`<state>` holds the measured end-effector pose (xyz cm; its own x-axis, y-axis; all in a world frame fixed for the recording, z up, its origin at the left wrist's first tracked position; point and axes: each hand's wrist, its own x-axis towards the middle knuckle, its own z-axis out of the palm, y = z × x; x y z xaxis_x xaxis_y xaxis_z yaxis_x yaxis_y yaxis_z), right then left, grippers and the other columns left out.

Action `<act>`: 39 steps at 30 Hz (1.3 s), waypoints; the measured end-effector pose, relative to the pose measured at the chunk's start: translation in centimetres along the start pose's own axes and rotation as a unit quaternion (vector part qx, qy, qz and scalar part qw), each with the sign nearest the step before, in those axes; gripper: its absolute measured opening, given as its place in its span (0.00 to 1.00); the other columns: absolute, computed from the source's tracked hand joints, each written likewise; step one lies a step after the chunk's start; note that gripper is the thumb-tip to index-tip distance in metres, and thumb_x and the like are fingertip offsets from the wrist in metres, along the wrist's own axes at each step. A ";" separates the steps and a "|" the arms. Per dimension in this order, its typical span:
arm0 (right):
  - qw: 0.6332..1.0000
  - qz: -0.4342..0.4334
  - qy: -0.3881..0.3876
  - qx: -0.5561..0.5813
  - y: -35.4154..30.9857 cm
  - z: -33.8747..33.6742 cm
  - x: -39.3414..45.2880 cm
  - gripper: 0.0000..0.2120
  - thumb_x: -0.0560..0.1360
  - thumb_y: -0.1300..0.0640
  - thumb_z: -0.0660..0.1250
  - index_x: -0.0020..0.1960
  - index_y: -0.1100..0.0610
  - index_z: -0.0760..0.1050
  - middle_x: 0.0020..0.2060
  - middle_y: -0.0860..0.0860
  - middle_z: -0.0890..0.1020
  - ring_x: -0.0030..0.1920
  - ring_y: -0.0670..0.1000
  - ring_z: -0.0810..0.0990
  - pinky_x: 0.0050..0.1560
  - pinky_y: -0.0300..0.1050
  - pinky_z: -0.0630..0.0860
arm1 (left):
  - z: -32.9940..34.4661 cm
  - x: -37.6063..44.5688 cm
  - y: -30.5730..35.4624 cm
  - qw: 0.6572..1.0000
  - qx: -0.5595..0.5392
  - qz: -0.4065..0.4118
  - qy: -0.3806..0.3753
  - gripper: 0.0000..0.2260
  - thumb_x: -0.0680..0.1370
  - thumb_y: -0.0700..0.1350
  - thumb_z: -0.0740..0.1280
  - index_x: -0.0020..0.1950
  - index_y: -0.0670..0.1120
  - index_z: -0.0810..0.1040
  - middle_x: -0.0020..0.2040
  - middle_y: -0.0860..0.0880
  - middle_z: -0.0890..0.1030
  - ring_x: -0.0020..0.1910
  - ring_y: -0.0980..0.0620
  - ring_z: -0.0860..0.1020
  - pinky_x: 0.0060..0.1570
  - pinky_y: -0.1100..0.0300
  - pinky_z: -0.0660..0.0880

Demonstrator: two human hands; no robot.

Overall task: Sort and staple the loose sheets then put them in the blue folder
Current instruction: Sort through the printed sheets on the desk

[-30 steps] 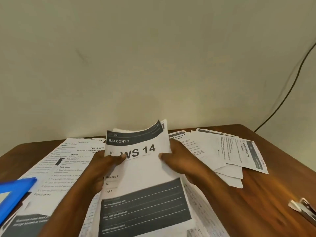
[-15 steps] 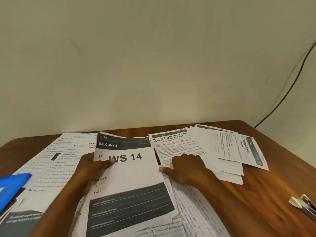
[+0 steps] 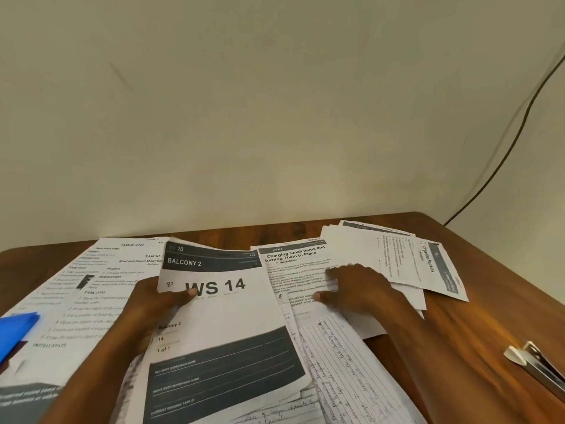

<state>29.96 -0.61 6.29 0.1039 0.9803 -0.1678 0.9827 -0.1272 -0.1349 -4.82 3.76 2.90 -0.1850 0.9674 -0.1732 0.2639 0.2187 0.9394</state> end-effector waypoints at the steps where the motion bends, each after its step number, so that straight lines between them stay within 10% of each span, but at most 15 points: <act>1: 1.000 -0.007 0.001 -0.012 -0.1 -0.3 -0.1 0.33 0.75 0.29 0.67 0.72 0.49 0.74 0.70 0.48 0.79 0.67 0.53 0.79 0.68 0.53 0.75 | -0.1 0.1 -0.1 1.000 -0.003 0.000 -0.002 0.13 0.74 0.44 0.79 0.56 0.46 0.82 0.53 0.42 0.87 0.47 0.35 0.87 0.55 0.33 0.81; 8: 0.994 0.039 0.078 0.064 1.3 -1.5 0.7 0.31 0.68 0.31 0.77 0.63 0.48 0.78 0.61 0.46 0.82 0.57 0.50 0.81 0.56 0.49 0.78 | -0.1 0.1 -0.3 1.000 -0.002 0.004 -0.003 0.13 0.74 0.44 0.79 0.55 0.46 0.81 0.50 0.43 0.88 0.45 0.37 0.87 0.53 0.35 0.82; 15: 0.997 0.034 0.058 -0.039 -1.4 1.0 0.3 0.37 0.72 0.21 0.57 0.63 0.50 0.76 0.58 0.47 0.84 0.59 0.53 0.82 0.72 0.59 0.69 | 0.0 -0.1 0.0 1.000 -0.007 -0.002 -0.009 0.13 0.74 0.43 0.79 0.55 0.46 0.82 0.51 0.42 0.88 0.46 0.35 0.87 0.54 0.33 0.81; 24: 0.993 -0.022 0.107 0.050 -4.2 -0.3 -1.0 0.22 0.74 0.30 0.70 0.55 0.46 0.75 0.56 0.45 0.84 0.48 0.47 0.81 0.42 0.41 0.70 | -0.3 -0.5 0.4 1.000 -0.020 -0.001 -0.011 0.12 0.74 0.41 0.79 0.56 0.45 0.82 0.51 0.42 0.88 0.48 0.35 0.86 0.57 0.33 0.80; 35: 0.960 0.040 0.118 0.252 -4.5 2.7 0.8 0.38 0.69 0.49 0.83 0.72 0.52 0.67 0.66 0.51 0.79 0.62 0.53 0.81 0.54 0.42 0.74 | -0.1 -0.5 0.0 0.999 -0.027 0.001 -0.035 0.16 0.73 0.41 0.79 0.59 0.44 0.81 0.53 0.42 0.88 0.48 0.35 0.87 0.55 0.32 0.81; 39: 0.923 0.087 0.124 0.354 -3.6 3.0 2.0 0.31 0.73 0.50 0.80 0.71 0.54 0.73 0.66 0.52 0.81 0.61 0.54 0.82 0.57 0.45 0.76 | 0.2 -0.9 0.1 0.998 -0.046 -0.009 -0.045 0.17 0.73 0.41 0.80 0.59 0.45 0.81 0.52 0.42 0.88 0.47 0.35 0.87 0.53 0.34 0.82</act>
<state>26.21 1.36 3.47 0.3696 0.9287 -0.0306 0.6096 -0.2671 -0.7464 -4.46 2.99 3.12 -0.1011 0.9719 -0.2124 0.1732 0.2274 0.9583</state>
